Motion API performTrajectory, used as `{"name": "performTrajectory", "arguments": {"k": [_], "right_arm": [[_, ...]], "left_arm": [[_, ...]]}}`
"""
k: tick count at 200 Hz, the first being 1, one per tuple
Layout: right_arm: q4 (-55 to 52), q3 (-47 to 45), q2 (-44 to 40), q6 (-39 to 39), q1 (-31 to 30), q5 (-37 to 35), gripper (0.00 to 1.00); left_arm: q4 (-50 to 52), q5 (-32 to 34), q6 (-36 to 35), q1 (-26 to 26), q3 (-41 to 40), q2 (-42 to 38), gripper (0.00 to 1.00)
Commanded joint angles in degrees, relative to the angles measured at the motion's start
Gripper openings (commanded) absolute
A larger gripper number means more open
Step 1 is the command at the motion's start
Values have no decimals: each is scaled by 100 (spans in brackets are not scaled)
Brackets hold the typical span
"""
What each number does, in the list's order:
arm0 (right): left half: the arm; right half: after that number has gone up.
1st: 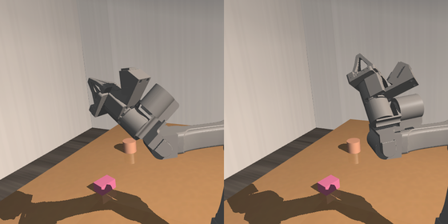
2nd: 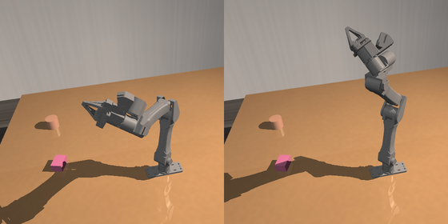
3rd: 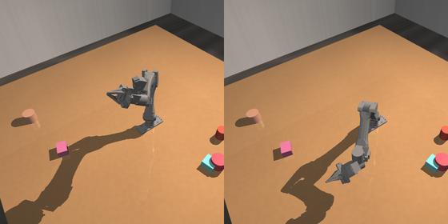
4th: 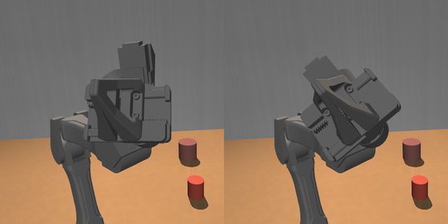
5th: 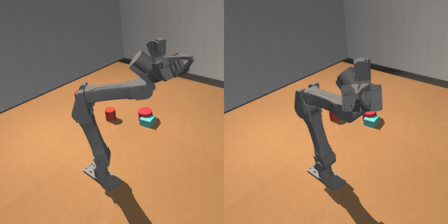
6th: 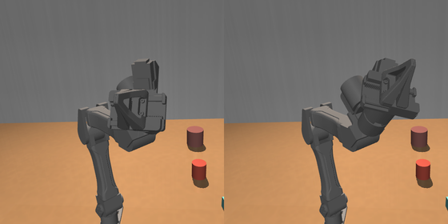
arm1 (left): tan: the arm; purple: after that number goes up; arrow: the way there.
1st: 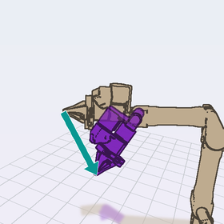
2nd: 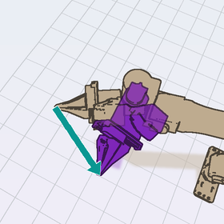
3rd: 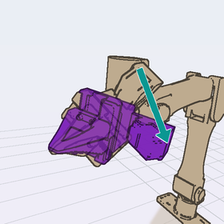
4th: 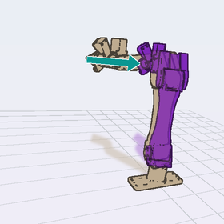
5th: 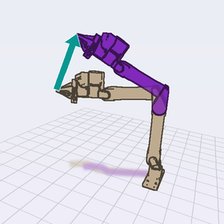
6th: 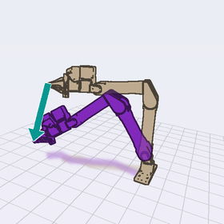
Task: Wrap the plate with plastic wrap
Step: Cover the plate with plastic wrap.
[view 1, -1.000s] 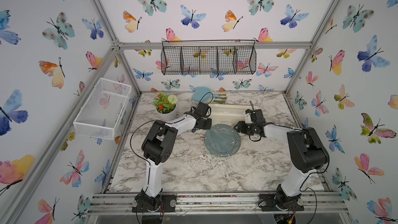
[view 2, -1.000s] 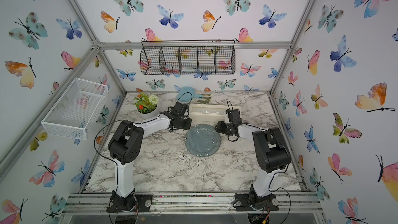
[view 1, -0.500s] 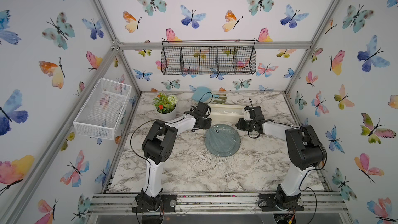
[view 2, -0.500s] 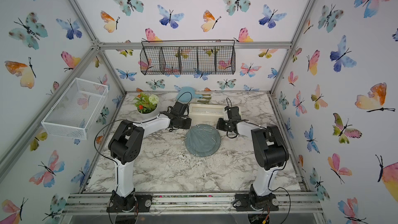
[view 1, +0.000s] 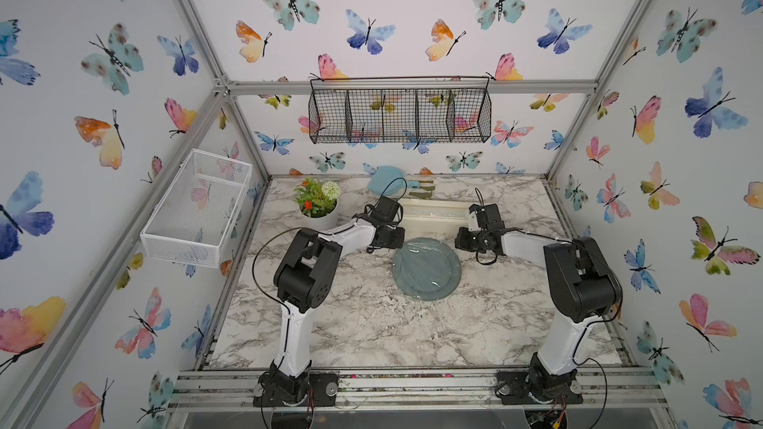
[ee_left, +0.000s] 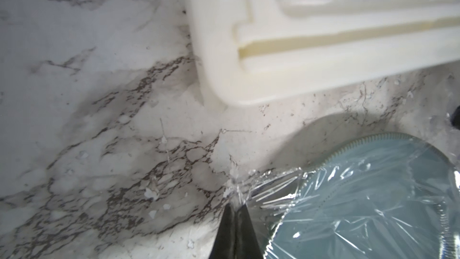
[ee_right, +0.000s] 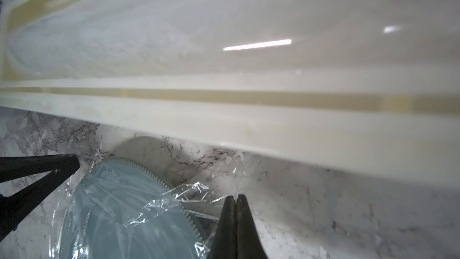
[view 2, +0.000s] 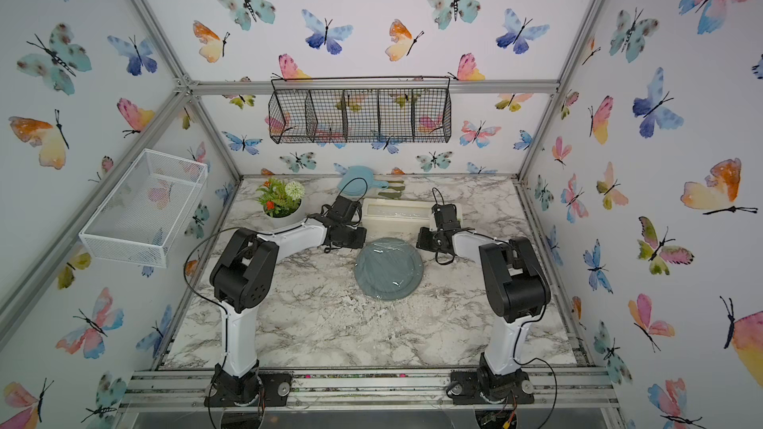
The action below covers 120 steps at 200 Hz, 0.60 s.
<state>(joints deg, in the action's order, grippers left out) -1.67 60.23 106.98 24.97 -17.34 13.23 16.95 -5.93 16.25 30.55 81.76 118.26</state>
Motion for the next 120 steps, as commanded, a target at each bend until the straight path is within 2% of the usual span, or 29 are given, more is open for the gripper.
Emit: {"name": "performTrajectory", "arguments": {"k": [1, 55, 90, 103, 120], "right_arm": [[-13, 90, 162, -133, 2, -282, 2], [212, 22, 444, -100, 2, -57, 3], [193, -253, 284, -66, 3, 20, 6], [21, -252, 131, -112, 3, -109, 8], [-264, -175, -146, -230, 2, -389, 16]], "left_arm": [[19, -33, -69, -63, 7, 169, 5], [-29, -70, -34, -66, -61, 274, 5], [-39, -58, -26, -64, -187, 190, 8], [3, -44, -35, -69, -163, 139, 13], [79, -47, -52, -75, -62, 46, 28]]}}
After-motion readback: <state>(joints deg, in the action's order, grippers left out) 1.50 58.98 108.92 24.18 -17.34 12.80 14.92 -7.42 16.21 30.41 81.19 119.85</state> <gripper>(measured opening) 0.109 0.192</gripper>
